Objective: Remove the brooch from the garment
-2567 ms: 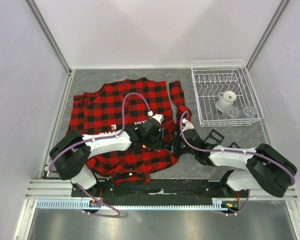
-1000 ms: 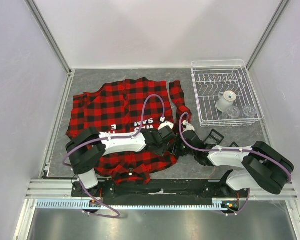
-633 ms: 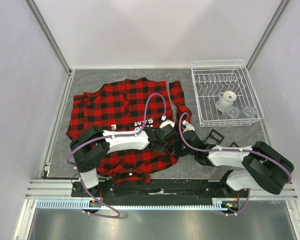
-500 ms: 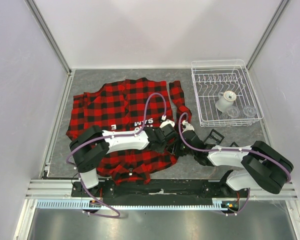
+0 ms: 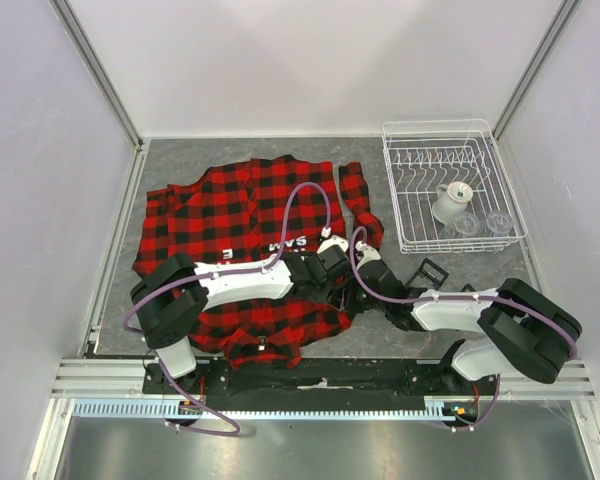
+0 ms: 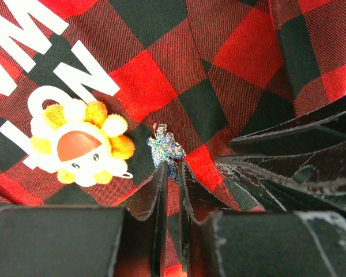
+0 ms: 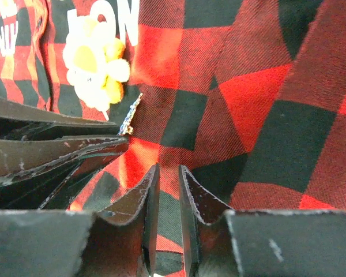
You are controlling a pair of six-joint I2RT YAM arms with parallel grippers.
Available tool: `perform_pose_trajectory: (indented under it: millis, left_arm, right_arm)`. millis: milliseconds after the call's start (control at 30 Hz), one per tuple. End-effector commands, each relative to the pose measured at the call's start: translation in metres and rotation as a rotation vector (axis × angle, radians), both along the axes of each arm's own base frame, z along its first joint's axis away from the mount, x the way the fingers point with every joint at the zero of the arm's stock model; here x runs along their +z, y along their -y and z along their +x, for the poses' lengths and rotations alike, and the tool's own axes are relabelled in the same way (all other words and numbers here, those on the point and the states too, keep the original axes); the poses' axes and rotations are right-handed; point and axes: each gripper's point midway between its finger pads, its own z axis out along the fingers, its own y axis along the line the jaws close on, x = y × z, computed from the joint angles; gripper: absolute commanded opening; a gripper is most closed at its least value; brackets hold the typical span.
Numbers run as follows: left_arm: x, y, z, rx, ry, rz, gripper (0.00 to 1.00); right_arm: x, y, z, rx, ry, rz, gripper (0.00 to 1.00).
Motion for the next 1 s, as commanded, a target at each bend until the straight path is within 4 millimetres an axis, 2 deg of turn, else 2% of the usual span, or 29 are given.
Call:
perform_pose_trajectory:
  millis: [0,367,433,600,733,833,967]
  left_arm:
    - [0.015,0.007,0.002,-0.001,0.025,-0.074,0.08]
    - [0.011,-0.001,-0.006,0.074,0.010,-0.195,0.04]
    - [0.016,0.002,-0.005,0.092,0.017,-0.250,0.04]
    - [0.015,-0.006,-0.003,0.123,0.014,-0.292,0.02]
    - [0.014,-0.007,-0.004,0.125,0.007,-0.295,0.02]
    - [0.012,-0.008,-0.004,0.133,0.005,-0.297,0.08]
    - [0.011,-0.009,-0.003,0.152,0.011,-0.311,0.25]
  right_arm:
    - [0.017,-0.017,0.007,0.065,0.074,0.005,0.27]
    - [0.023,-0.024,0.014,0.070,0.106,-0.009,0.27]
    - [0.025,-0.025,0.017,0.063,0.118,-0.006,0.26]
    - [0.027,-0.030,0.022,0.059,0.127,0.002,0.23]
    - [0.021,-0.034,0.021,0.069,0.121,-0.004,0.23]
    - [0.019,-0.033,0.020,0.065,0.111,-0.010,0.23]
    - [0.017,-0.030,0.023,0.046,0.113,-0.021,0.23]
